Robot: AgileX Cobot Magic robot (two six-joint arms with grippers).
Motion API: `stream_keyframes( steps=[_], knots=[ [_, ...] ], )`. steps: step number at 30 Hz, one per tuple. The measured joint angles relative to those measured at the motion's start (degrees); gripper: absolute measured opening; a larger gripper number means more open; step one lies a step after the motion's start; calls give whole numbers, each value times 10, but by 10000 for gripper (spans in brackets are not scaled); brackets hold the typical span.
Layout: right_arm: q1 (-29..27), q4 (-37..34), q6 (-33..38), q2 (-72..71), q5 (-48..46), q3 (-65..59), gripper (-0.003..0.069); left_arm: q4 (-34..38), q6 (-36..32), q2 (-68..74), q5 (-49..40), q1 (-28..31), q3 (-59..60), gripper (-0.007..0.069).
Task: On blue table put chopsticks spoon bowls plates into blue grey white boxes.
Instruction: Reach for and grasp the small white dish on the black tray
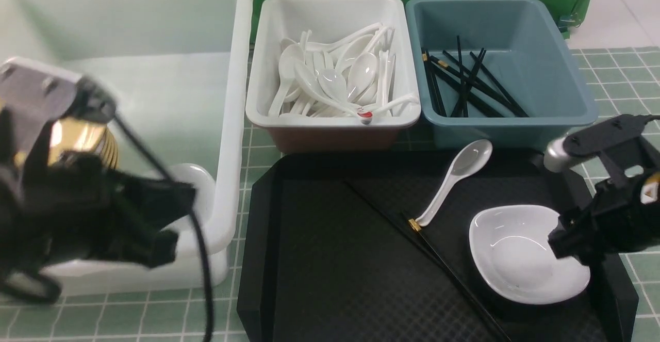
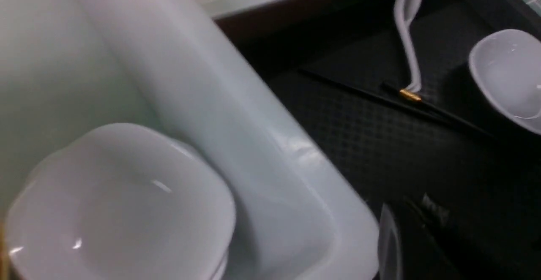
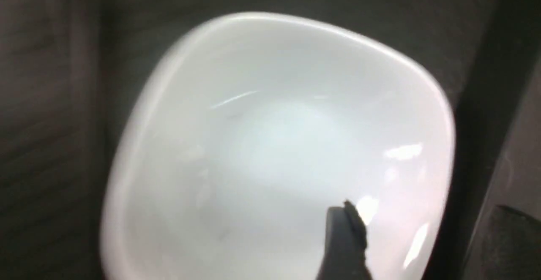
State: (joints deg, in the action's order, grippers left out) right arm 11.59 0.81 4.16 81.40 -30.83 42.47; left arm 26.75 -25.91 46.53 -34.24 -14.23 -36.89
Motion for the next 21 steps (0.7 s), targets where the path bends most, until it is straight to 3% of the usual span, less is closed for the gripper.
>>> stream_keyframes(
  steps=[8,13,14,17,19,21],
  knots=[
    [-9,-16,-29,104,-13,39,453,-128,92,-171,81,0,98,4],
    [-2,-20,-22,113,-7,41,348,-172,96,-264,151,0,142,4],
    [-1,-22,-13,113,-3,44,279,-183,97,-290,175,0,157,4],
    [-1,-31,1,107,-17,60,214,-196,97,-315,195,0,174,4],
    [2,-32,10,96,-57,82,181,-203,97,-336,211,0,186,4],
    [18,-33,20,64,-114,122,100,-204,97,-350,239,0,198,4]
  ],
)
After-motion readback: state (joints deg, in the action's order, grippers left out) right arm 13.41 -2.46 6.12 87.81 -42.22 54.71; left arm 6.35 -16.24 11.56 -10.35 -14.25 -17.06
